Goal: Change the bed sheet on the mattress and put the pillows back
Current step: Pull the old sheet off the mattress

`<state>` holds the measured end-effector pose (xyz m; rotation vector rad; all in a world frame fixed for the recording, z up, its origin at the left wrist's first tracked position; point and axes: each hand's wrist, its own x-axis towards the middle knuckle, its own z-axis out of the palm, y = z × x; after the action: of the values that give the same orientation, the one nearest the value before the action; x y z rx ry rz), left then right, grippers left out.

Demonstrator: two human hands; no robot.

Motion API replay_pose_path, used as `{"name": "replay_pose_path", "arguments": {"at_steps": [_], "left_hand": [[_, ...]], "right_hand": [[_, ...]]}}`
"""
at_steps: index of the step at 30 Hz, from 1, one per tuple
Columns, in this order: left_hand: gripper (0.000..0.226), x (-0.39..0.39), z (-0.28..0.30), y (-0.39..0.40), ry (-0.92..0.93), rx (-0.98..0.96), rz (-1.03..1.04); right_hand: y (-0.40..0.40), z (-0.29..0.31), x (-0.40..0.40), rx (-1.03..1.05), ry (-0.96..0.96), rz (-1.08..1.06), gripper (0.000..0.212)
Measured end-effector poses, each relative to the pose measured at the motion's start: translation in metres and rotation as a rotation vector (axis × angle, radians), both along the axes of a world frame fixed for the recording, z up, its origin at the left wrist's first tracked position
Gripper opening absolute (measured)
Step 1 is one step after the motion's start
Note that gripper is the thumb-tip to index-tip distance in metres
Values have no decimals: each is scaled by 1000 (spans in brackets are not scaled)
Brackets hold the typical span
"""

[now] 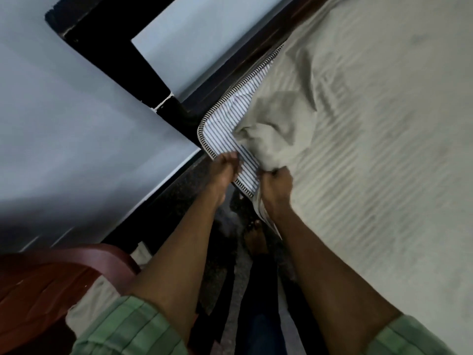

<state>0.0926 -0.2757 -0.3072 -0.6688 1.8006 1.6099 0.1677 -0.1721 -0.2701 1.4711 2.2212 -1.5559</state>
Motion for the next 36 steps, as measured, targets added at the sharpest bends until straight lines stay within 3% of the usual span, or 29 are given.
{"name": "replay_pose_path", "arguments": {"at_steps": [3, 6, 10, 15, 19, 25, 36], "left_hand": [[25, 52, -14, 13, 78, -148, -99], [42, 97, -34, 21, 131, -267, 23], [23, 139, -8, 47, 271, -420, -9], [45, 198, 16, 74, 595, -752, -336], [26, 253, 19, 102, 646, -566, -528], [13, 364, 15, 146, 616, -467, -560], [14, 582, 29, 216, 555, -322, -905]], "right_hand": [[0, -13, 21, -191, 90, 132, 26], [18, -9, 46, 14, 23, 11, 5], [35, -15, 96, 1, -55, 77, 12], [49, -25, 171, 72, -195, 51, 19], [71, -24, 225, 107, -240, 34, 23], [134, -17, 333, 166, -249, -48, 22], [209, 4, 597, 233, -324, -188, 21]]}}
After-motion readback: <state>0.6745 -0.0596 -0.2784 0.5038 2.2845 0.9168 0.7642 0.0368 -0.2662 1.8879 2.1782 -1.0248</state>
